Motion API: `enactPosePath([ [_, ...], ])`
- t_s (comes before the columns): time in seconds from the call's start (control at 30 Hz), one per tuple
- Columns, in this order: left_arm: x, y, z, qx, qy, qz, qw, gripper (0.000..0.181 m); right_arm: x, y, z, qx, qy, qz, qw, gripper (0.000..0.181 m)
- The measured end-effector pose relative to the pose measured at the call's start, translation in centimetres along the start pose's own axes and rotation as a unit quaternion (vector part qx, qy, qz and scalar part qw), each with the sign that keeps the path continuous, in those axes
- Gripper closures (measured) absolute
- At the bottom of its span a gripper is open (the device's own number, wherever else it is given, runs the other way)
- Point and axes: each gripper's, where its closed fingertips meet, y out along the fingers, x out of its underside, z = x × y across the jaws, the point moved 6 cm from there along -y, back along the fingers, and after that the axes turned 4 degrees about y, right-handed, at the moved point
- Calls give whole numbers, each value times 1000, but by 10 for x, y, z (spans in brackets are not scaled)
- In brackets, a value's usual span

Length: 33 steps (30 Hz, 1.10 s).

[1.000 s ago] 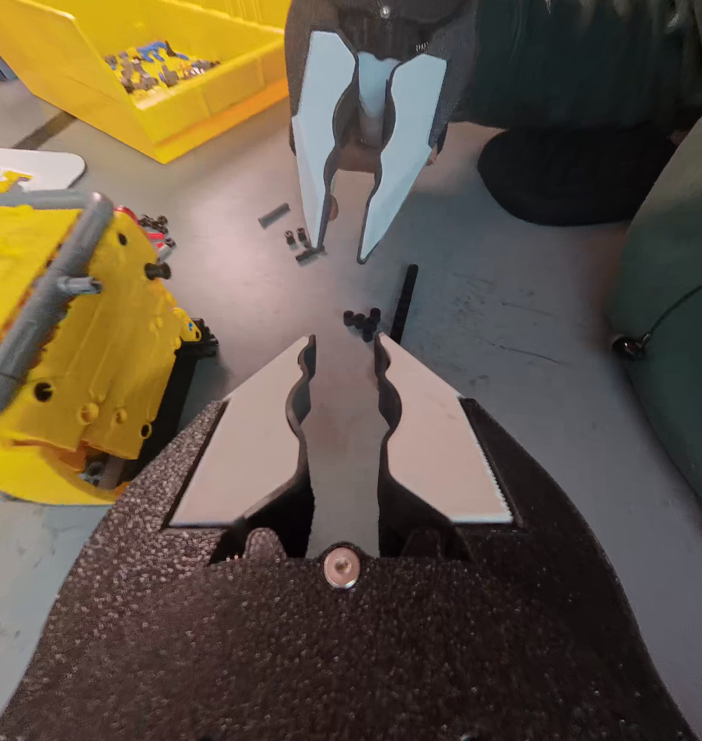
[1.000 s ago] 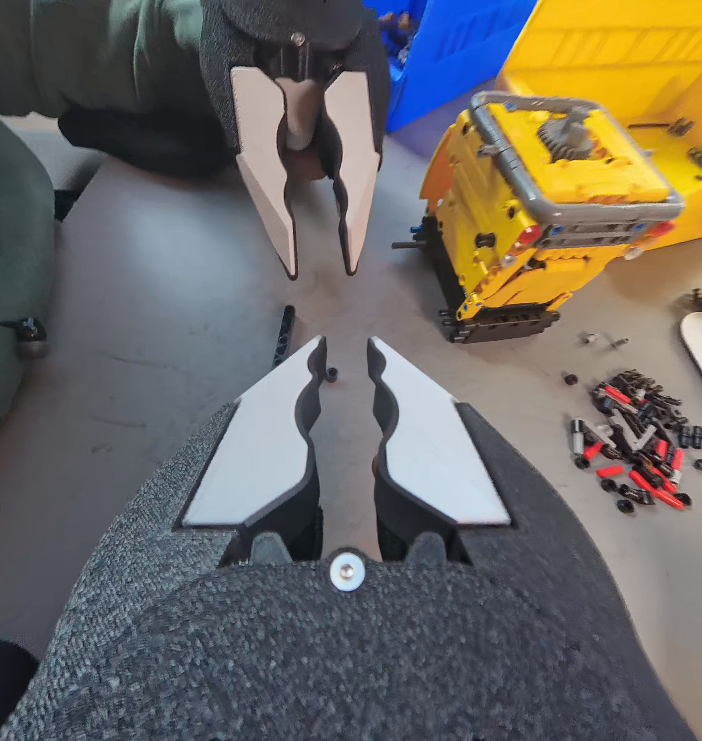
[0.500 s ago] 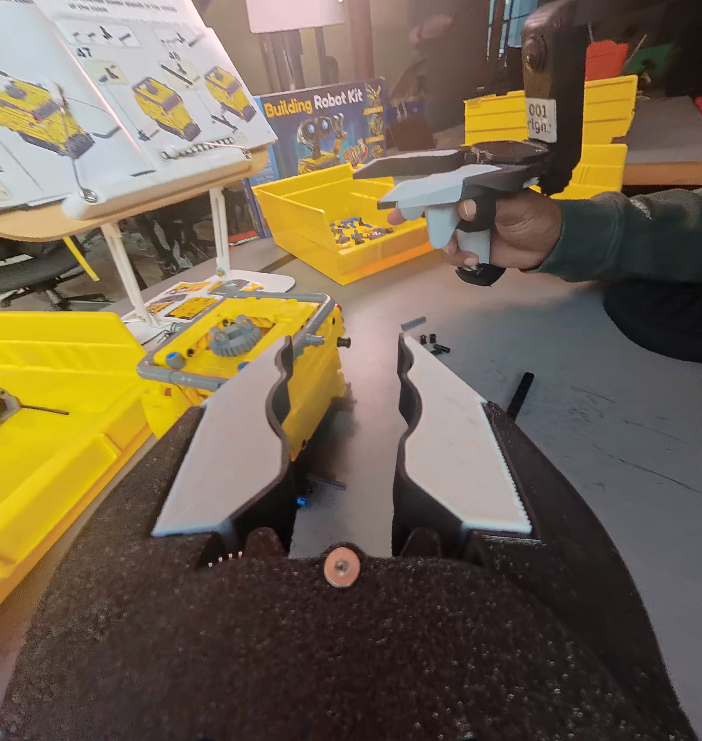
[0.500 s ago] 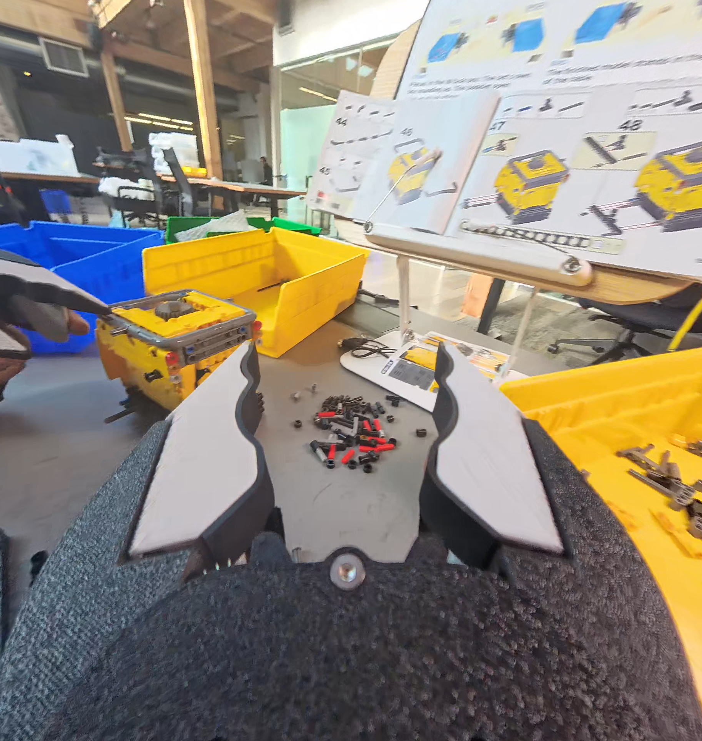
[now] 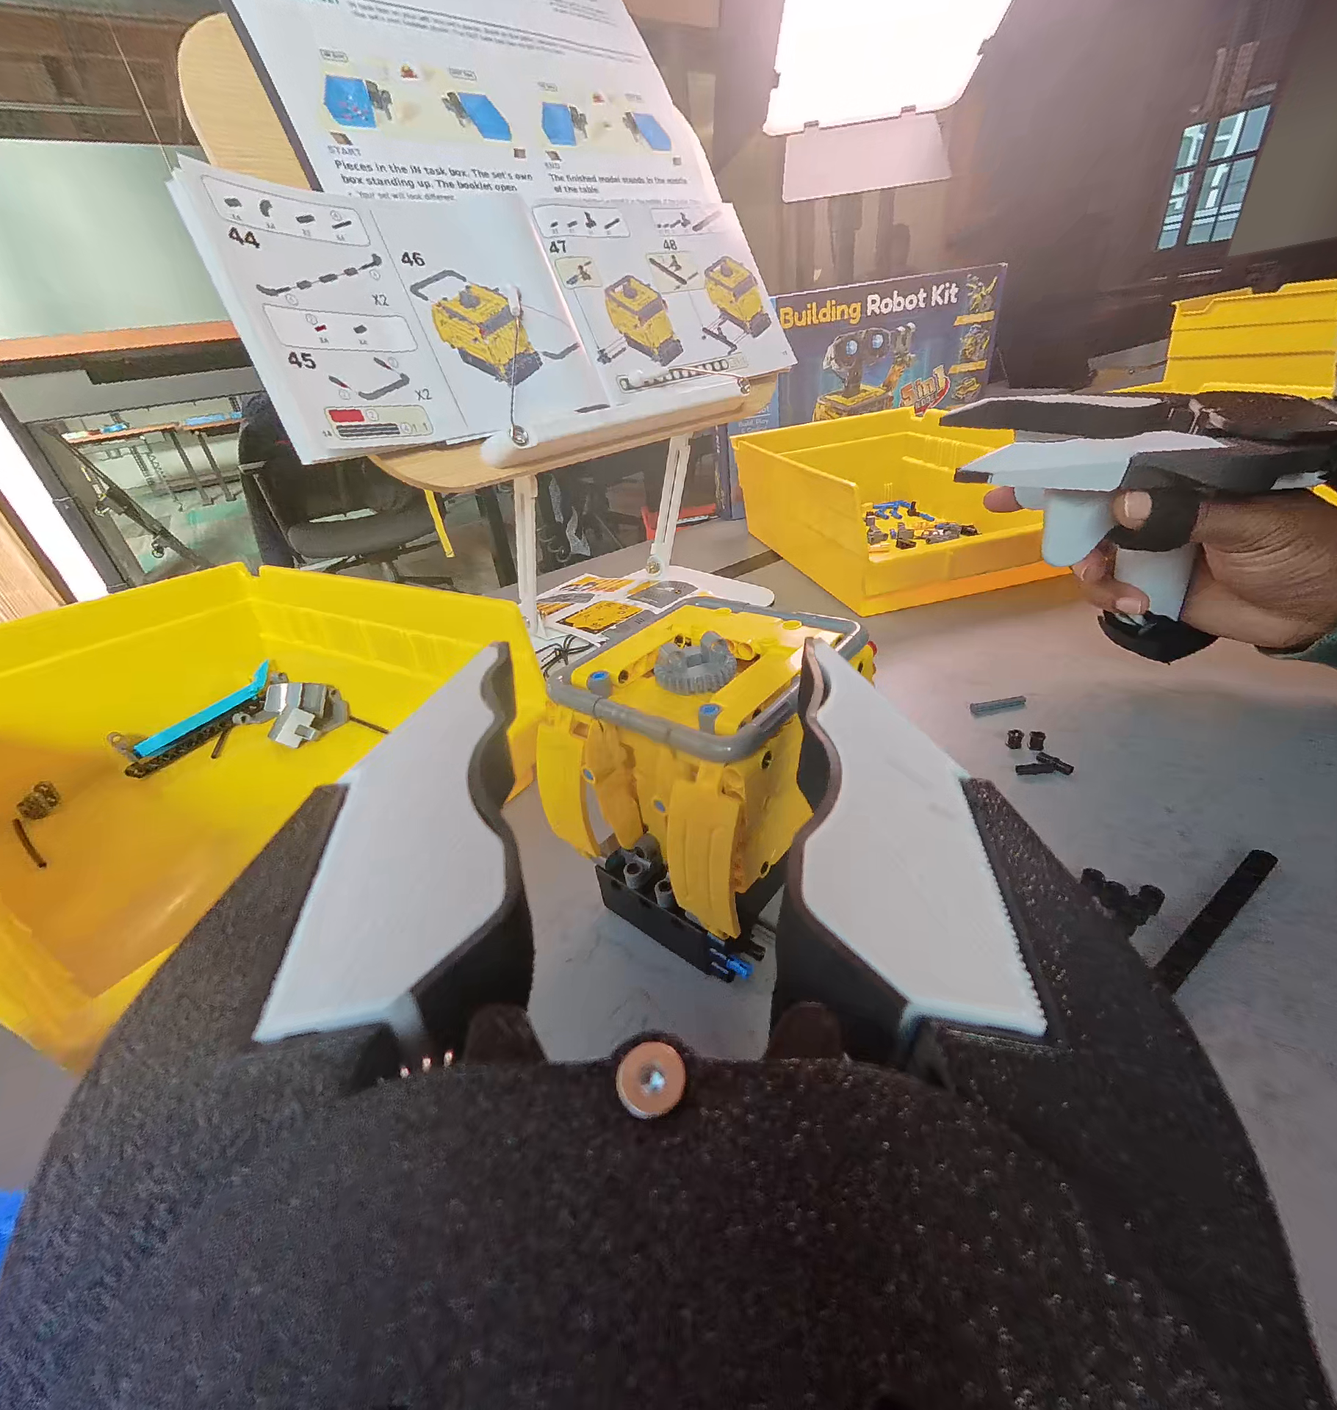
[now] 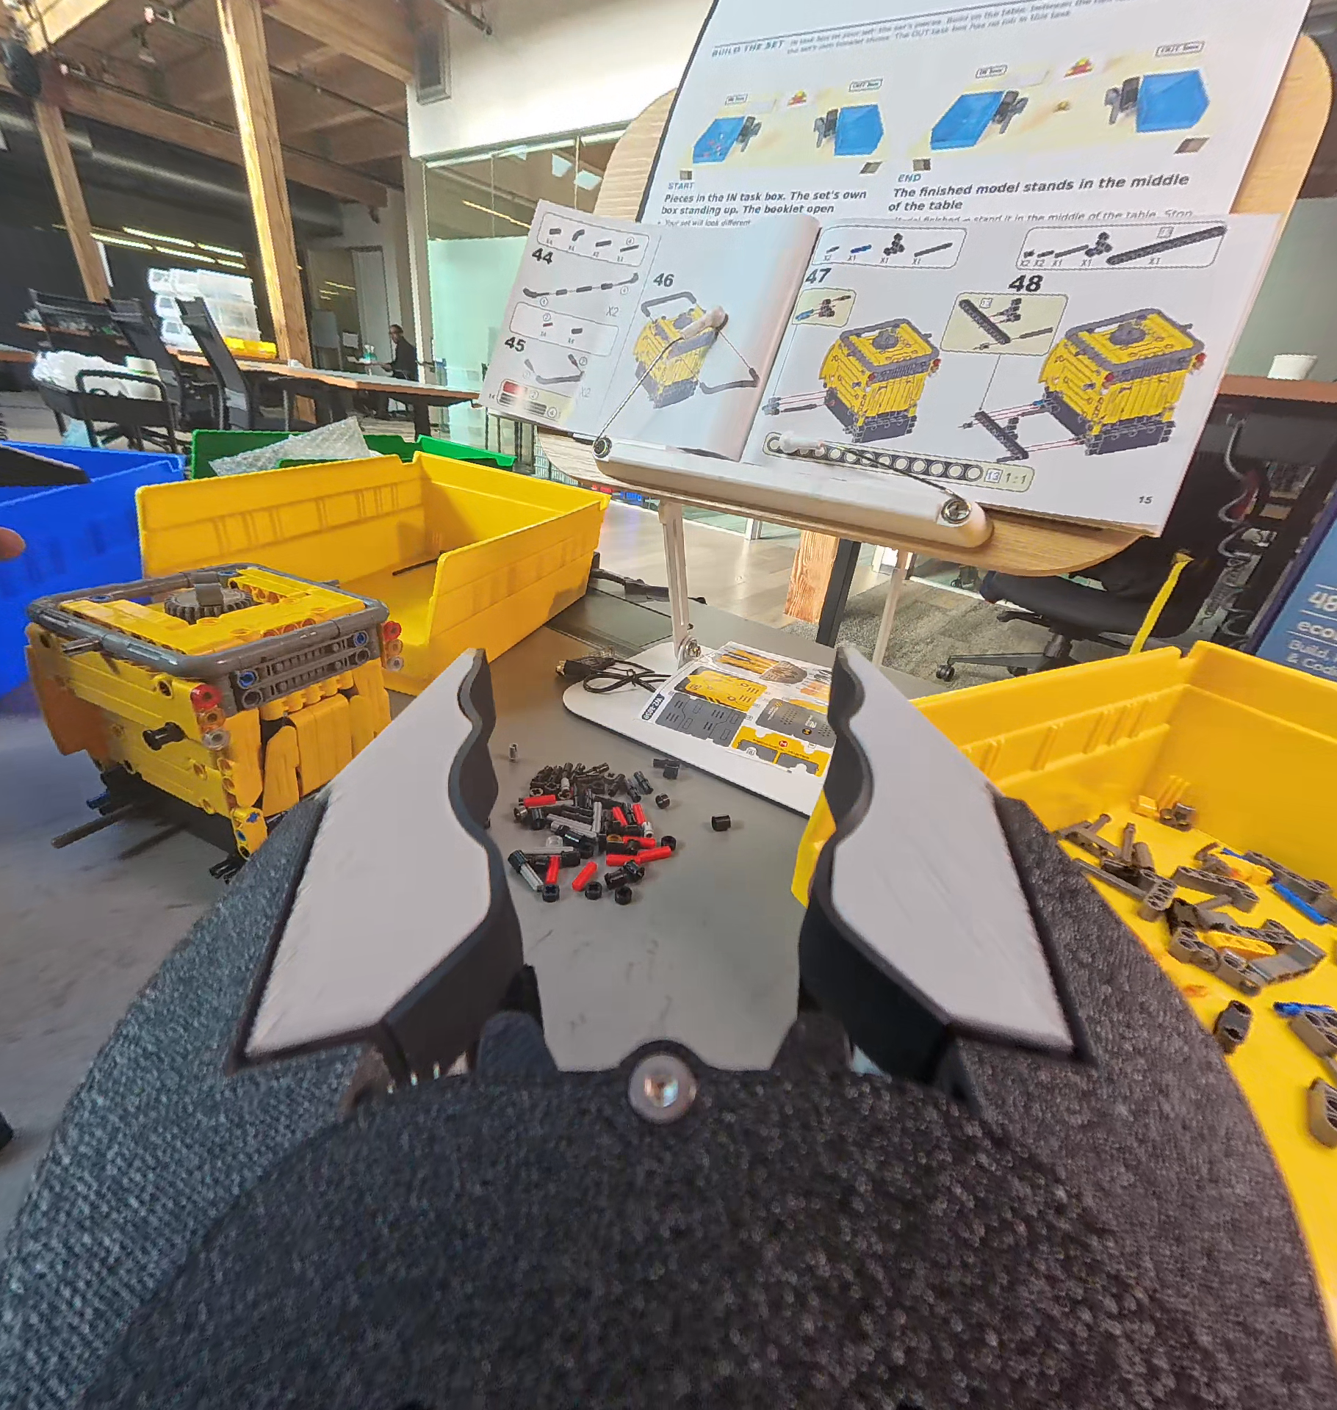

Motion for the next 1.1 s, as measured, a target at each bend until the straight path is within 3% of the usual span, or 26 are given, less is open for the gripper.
enactPosePath([
  [0.47, 5, 3, 2, 4, 8, -17, 1000, 108, 7, 2, 6, 8, 7, -13, 1000, 97],
  [0.63, 7, 4, 0, 2, 4, -21, 1000, 110, -1, 6, 14, 28, -3, -2, 1000, 108],
  [0.9, 17, 10, 0, 4, 6, -42, 999, 113, -59, 65, 61, 105, -37, 69, 991, 144],
  [1.1, 20, 11, -2, 0, 12, -40, 999, 113, -64, 124, 99, 155, -65, 37, 985, 169],
])
